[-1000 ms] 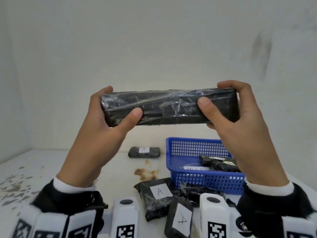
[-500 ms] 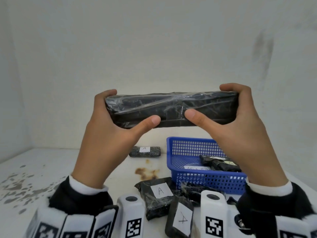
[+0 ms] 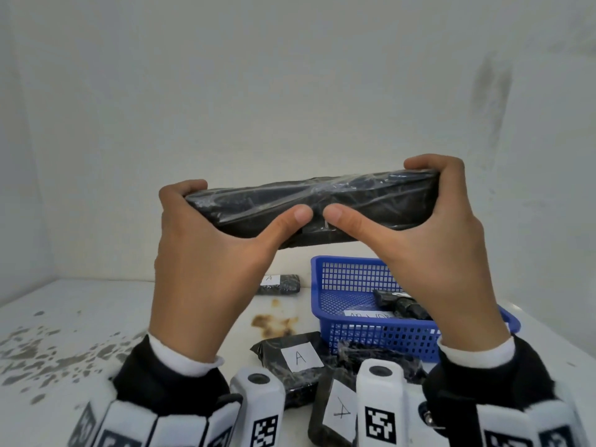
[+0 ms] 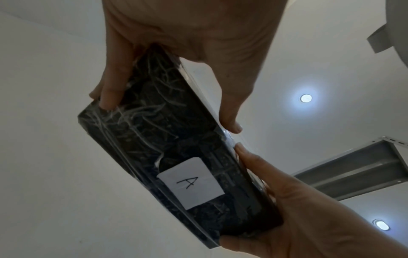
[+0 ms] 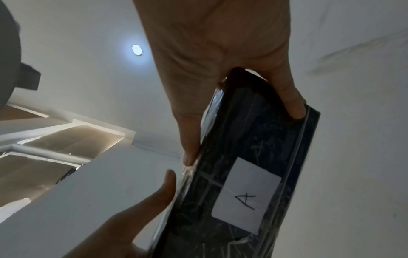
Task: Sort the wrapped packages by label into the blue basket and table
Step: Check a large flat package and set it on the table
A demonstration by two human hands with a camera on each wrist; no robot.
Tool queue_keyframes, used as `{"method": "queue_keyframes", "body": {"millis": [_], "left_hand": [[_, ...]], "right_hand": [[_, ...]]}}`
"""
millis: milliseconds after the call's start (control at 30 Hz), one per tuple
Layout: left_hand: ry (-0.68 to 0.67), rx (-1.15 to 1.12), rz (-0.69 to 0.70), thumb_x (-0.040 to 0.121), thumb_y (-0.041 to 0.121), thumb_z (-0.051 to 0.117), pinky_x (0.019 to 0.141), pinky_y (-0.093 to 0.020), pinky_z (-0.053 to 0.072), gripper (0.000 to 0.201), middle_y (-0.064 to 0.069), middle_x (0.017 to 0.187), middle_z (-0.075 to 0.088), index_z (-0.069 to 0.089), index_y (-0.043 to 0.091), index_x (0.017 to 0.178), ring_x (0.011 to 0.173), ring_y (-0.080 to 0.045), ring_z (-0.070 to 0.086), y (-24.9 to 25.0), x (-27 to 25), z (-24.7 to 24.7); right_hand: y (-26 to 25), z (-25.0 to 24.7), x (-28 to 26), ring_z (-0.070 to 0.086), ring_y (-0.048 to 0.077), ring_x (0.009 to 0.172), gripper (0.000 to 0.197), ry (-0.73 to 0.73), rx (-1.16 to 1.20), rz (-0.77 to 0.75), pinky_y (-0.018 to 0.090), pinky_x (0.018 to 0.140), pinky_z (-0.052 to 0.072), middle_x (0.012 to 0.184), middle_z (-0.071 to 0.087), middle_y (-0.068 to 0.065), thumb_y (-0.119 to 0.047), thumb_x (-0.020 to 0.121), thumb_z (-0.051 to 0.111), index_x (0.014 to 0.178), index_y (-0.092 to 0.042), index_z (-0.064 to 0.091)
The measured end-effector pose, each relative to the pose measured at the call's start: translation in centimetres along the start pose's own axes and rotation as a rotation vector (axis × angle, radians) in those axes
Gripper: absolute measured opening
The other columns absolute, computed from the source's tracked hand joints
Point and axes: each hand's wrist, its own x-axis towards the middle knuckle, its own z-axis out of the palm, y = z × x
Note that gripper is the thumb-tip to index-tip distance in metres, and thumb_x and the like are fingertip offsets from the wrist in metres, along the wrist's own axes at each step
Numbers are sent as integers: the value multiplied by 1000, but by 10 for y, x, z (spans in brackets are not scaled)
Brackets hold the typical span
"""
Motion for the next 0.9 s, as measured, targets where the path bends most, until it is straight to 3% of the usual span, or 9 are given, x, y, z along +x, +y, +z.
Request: {"method": "queue_keyframes", "body": {"millis": [167, 233, 367, 500, 533, 600, 667, 767, 900], "left_hand": [[27, -35, 6, 50, 67, 73, 68, -6, 36, 91, 14, 108, 52, 36, 29, 124, 85, 13, 48, -3, 2, 1], [31, -57, 27, 56, 61, 74, 72, -4, 37, 94, 17, 108, 52, 36, 25, 133, 90, 6, 53, -5, 3, 1], [14, -68, 53, 66, 61, 65, 96, -10, 31, 103, 7, 141, 46, 24, 19, 150, 124, -4, 46, -5, 5, 0], [22, -109, 118, 77, 54, 62, 82, 6, 35, 79, 18, 113, 55, 39, 17, 144, 92, 12, 55, -7, 8, -3], [29, -132, 125, 77, 58, 62, 87, 2, 38, 81, 16, 115, 56, 40, 17, 144, 95, 10, 56, -7, 9, -3], [39, -186, 128, 82, 60, 61, 101, -20, 45, 80, 18, 117, 58, 40, 17, 146, 108, 1, 58, -9, 10, -3], [40, -208, 144, 85, 51, 55, 102, -37, 48, 71, 28, 113, 57, 41, 18, 146, 113, -2, 59, -10, 11, -4], [63, -254, 168, 87, 52, 52, 104, -39, 46, 67, 30, 119, 54, 43, 21, 145, 120, -2, 56, -10, 13, -5], [82, -313, 170, 94, 54, 48, 102, -39, 49, 62, 34, 122, 54, 43, 21, 146, 126, -6, 54, -8, 16, -9]], "right_hand": [[2, 4, -1, 61, -16, 78, 70, 31, 28, -15, 0, 64, 42, 84, 61, -21, -57, 61, 82, 115, -32, 45], [3, 5, -1, 60, -16, 80, 67, 28, 32, -17, 0, 64, 42, 84, 61, -23, -59, 63, 79, 114, -32, 45], [4, 1, 1, 58, -20, 78, 59, 27, 50, -23, -1, 63, 41, 79, 60, -36, -57, 69, 72, 116, -33, 45], [5, -3, 4, 58, -22, 77, 51, 33, 67, -47, -2, 61, 40, 85, 58, -24, -50, 78, 68, 120, -29, 47], [6, -4, 4, 58, -22, 77, 50, 32, 65, -52, -2, 61, 40, 85, 58, -24, -49, 80, 67, 121, -29, 47], [7, -6, 4, 59, -21, 77, 48, 30, 64, -66, -2, 62, 40, 82, 60, -26, -48, 84, 65, 124, -28, 49], [8, -7, 5, 59, -20, 79, 45, 41, 62, -93, -2, 65, 40, 78, 61, -34, -45, 87, 63, 127, -29, 51], [8, -10, 7, 61, -15, 84, 44, 38, 97, -129, 2, 73, 45, 83, 60, -39, -43, 90, 58, 131, -31, 49], [13, -10, 10, 63, -3, 109, 66, 6, 184, -100, 31, 100, 52, 112, 64, -25, -52, 88, 53, 150, -32, 36]]}}
